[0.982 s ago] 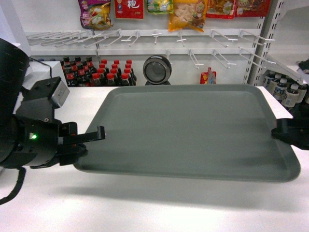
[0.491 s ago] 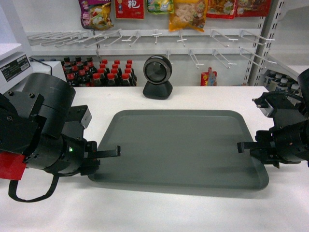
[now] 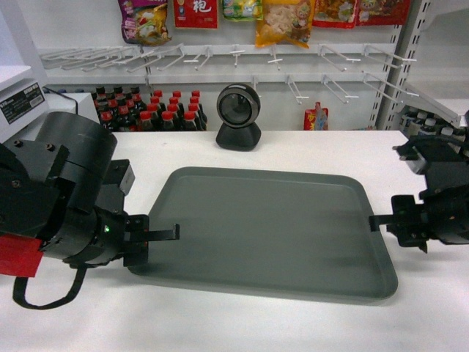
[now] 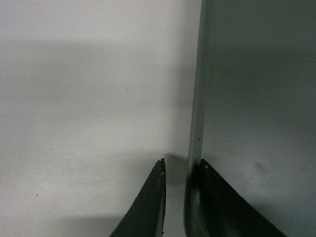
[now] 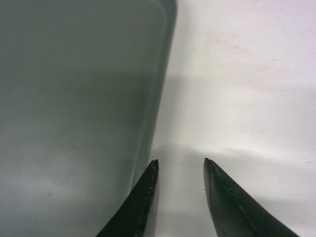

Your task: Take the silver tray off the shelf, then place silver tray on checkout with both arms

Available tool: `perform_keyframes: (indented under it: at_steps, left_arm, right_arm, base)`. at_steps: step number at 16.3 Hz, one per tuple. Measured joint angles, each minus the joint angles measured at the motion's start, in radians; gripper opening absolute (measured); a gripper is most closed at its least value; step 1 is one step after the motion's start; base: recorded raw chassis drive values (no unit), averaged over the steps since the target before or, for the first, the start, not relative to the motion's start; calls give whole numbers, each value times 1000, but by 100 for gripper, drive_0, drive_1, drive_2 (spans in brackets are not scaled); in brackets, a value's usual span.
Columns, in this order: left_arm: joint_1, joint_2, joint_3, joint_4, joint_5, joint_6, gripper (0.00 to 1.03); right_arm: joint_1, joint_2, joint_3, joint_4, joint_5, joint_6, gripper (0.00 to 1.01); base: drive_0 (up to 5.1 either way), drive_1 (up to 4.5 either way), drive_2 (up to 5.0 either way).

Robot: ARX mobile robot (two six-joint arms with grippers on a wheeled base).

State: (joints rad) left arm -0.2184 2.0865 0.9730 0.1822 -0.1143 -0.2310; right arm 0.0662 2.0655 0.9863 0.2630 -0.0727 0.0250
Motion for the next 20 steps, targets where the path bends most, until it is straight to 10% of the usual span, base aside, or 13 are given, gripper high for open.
perform_keyframes:
  at_steps: [2,3,5,6,12,20]
  left_arm:
    - [-18,-188,-111,87,-41,46,53]
    - [-53,-366,-189,213,-98,73,67]
    - [-4,-557,-473,813,-106,189,40]
    - [72,-691,-716,973,-33,214,2]
    - [222,-1106,-916,721,99,214,1]
    - [216,-1484,-962,403,114,214,1]
  right_arm:
    - [-50,-147,-131,303,39,-1,47]
    - [-68,-175,-254,649,69,-5,33]
    - [-68,-285,-512,994,74,-16,2]
    - [-66,-509,-711,982,72,-19,2]
    - [-66,-1013,-906,698,73,-19,2]
    - [-66,-1398,-974,381,73,-19,2]
  base:
    - [0,0,0]
    - [0,0,0]
    - [0,0,0]
    - [0,0,0]
    - [0,0,0]
    - [0,0,0]
